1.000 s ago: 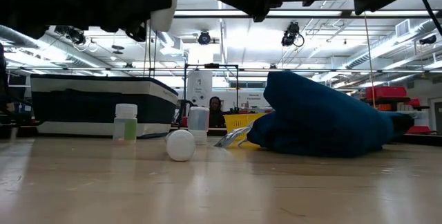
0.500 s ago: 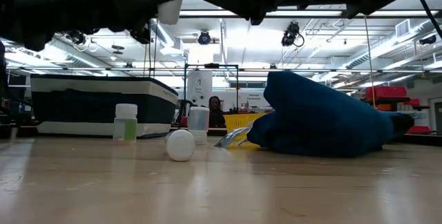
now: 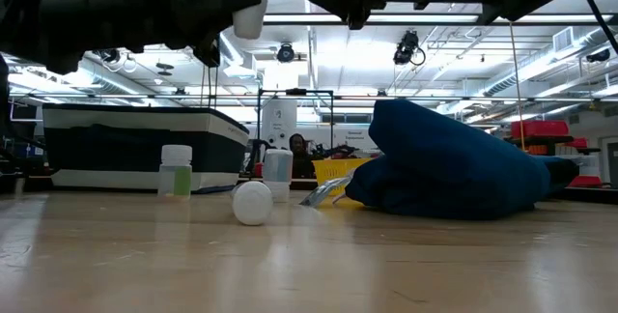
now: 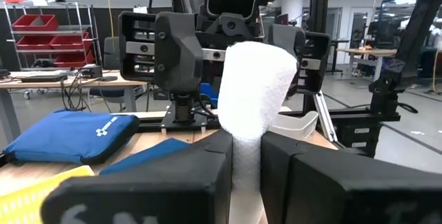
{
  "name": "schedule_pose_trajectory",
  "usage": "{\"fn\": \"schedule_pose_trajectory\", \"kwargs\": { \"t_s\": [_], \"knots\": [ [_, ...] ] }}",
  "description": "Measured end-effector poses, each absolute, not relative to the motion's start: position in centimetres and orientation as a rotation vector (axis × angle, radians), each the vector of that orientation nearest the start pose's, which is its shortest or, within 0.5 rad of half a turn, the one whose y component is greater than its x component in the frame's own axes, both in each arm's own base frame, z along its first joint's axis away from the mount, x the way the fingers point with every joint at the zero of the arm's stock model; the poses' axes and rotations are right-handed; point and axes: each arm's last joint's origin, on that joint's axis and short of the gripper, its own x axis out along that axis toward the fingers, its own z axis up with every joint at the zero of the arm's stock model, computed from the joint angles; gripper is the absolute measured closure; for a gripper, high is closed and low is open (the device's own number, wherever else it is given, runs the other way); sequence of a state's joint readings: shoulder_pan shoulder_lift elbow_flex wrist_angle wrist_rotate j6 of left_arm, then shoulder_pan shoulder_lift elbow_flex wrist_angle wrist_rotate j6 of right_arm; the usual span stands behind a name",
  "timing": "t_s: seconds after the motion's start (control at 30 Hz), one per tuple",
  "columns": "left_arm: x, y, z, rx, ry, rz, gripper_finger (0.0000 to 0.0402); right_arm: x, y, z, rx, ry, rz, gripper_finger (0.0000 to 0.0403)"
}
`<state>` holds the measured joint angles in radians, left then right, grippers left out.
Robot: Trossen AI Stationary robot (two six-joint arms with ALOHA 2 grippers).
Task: Pick & place medical supplies in basket/bin
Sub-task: Put the left white rolled gauze into the gray bin
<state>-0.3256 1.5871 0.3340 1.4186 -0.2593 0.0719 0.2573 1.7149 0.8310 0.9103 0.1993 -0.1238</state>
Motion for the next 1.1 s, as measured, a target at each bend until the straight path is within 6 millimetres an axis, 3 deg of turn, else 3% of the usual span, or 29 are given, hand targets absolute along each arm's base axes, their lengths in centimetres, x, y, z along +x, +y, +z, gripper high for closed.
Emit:
{"fn": "schedule_pose_trajectory", "kwargs": {
  "t_s": [0.8, 1.1],
  "knots": [
    [25.0, -7.7, 17.5, 0.017, -0.158, -0.061, 0.0361, 34.6, 8.3, 22.3, -0.097, -0.093, 0.068, 0.0145],
    [25.3, -7.7, 17.6, 0.017, -0.156, -0.06, 0.0361, 36.6, 8.6, 22.3, -0.109, -0.043, 0.083, 0.0145]
  ]
}}
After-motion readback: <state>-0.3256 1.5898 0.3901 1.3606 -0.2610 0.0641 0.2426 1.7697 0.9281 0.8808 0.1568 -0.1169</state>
